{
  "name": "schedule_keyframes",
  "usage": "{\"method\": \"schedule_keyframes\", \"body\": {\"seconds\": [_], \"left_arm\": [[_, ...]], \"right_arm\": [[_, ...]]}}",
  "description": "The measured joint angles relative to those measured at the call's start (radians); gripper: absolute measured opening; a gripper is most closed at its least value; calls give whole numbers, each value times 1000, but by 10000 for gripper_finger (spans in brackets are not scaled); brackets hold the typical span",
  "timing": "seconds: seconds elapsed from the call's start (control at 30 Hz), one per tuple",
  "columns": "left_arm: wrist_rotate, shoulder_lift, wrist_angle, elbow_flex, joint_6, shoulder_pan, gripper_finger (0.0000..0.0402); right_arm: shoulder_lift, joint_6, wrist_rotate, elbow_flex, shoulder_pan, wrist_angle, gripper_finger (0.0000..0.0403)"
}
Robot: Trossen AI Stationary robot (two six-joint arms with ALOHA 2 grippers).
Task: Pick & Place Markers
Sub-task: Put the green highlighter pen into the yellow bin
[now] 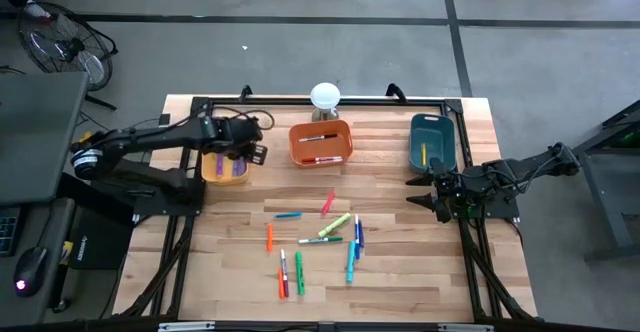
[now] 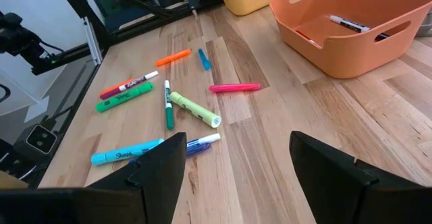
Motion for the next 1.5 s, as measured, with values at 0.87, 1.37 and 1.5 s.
{"method": "schedule_keyframes", "body": {"seconds": [0.87, 1.37, 1.5], "left_arm": [[127, 140, 185, 72, -744, -624, 166], [190, 548, 110, 480, -940, -765, 166], [187, 619, 98, 560, -975, -796, 166]], "right_arm": [[2, 0, 0, 0, 0, -2, 252], [22, 0, 0, 0, 0, -1, 252], [21, 0, 0, 0, 0, 0, 252]]}}
